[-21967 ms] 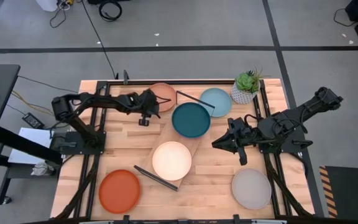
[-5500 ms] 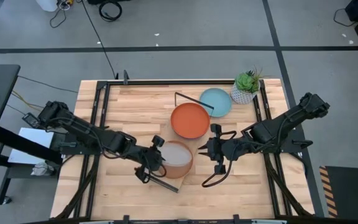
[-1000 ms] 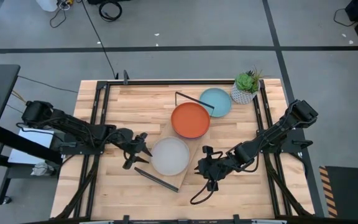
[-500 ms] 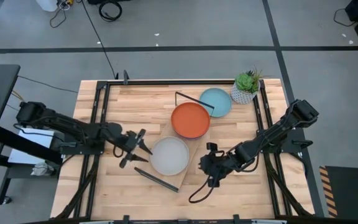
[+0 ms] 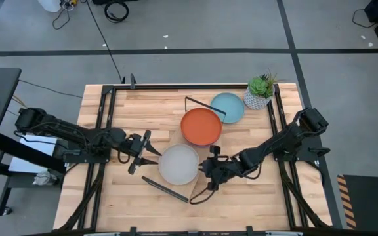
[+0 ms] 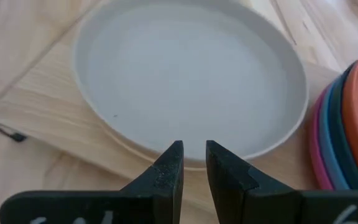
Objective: Place and stack plates onto a shelf
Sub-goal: Adjust the shelf
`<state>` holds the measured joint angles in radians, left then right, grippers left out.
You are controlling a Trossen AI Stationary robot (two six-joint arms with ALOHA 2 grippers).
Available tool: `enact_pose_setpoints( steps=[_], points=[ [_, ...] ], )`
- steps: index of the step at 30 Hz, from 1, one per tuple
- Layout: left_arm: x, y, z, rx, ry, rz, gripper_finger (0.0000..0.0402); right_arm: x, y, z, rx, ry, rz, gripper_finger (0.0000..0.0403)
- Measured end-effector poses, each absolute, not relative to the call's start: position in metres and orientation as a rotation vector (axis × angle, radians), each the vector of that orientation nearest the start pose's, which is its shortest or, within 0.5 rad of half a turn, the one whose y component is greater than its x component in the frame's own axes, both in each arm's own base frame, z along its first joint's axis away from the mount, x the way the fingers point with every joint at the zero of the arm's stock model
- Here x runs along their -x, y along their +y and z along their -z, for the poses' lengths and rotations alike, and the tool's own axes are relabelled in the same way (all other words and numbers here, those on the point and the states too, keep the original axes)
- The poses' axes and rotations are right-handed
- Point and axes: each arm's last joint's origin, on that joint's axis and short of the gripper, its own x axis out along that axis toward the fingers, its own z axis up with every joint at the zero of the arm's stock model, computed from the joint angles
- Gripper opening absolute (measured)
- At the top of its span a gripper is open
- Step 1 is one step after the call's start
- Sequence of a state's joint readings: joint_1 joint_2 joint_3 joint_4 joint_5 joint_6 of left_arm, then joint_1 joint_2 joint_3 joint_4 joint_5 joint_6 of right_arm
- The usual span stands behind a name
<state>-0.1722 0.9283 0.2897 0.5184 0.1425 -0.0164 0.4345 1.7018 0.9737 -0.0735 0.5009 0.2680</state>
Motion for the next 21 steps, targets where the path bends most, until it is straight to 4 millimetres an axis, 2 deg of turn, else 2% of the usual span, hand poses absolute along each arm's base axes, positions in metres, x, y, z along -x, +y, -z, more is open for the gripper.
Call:
enact_pose_setpoints(
  steps=[5,8,12,21],
  points=[
    [-0.186,-0.037,-0.205,0.032,0.135,0.312,0.0171,-0.319,0.127,-0.177,0.088,0.722,0.128,0.0075],
    [-0.186,-0.037,-0.204,0.035,0.144,0.319,0.0171,-0.314,0.127,-0.188,0.096,0.725,0.111,0.0075],
    [-0.186,-0.037,-0.203,0.041,0.149,0.331,0.0171,-0.299,0.124,-0.208,0.086,0.747,0.125,0.0075],
    [-0.185,-0.039,-0.201,0.046,0.176,0.34,0.0172,-0.265,0.106,-0.203,0.2,1.006,0.314,0.0075]
  ],
)
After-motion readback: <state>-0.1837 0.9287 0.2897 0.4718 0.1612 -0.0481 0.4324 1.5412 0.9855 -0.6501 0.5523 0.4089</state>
